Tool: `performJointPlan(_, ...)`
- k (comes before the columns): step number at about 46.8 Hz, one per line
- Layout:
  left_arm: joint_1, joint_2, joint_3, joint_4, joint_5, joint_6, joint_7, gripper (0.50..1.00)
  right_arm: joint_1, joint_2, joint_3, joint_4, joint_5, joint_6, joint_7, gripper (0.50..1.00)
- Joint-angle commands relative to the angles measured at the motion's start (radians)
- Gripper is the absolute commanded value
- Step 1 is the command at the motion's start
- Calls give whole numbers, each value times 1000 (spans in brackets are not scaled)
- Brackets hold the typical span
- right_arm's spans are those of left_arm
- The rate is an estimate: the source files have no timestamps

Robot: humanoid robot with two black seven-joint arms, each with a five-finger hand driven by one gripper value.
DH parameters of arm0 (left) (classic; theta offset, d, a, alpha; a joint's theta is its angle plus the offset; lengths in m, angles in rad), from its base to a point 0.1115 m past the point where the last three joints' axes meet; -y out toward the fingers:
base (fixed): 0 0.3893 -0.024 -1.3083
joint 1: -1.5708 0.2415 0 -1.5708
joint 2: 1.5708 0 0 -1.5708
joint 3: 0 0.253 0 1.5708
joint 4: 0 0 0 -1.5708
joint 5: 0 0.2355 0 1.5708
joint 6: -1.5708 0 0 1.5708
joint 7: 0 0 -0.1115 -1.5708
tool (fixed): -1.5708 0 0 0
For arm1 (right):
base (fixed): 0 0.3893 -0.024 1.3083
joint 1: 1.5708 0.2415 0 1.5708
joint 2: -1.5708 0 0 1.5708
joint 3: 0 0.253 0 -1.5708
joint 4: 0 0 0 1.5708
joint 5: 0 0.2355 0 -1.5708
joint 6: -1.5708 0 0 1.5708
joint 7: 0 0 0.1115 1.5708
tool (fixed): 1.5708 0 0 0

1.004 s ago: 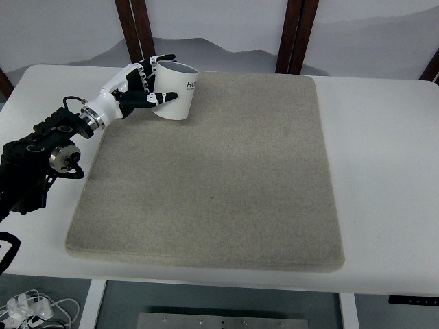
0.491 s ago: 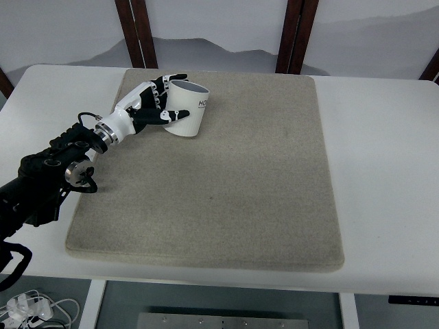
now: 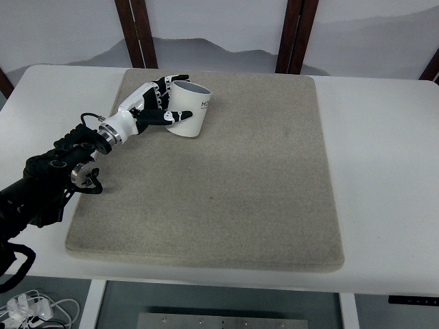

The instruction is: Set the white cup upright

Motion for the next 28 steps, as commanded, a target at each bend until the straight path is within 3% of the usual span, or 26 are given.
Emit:
performJointPlan(1, 0, 0, 2, 1, 0, 1, 0, 782, -1, 0, 0, 0, 0, 0, 0, 952)
performJointPlan(6, 0, 0, 0, 1, 0, 1, 0, 943, -1, 0, 0, 0, 0, 0, 0, 952)
performJointPlan(10, -2, 0, 0, -1, -2, -2, 0, 996, 0, 0, 0, 0, 0, 0, 0, 952)
performJointPlan(28, -14, 9, -7, -12, -3, -10, 0, 999, -1, 0, 0, 0, 0, 0, -1, 952)
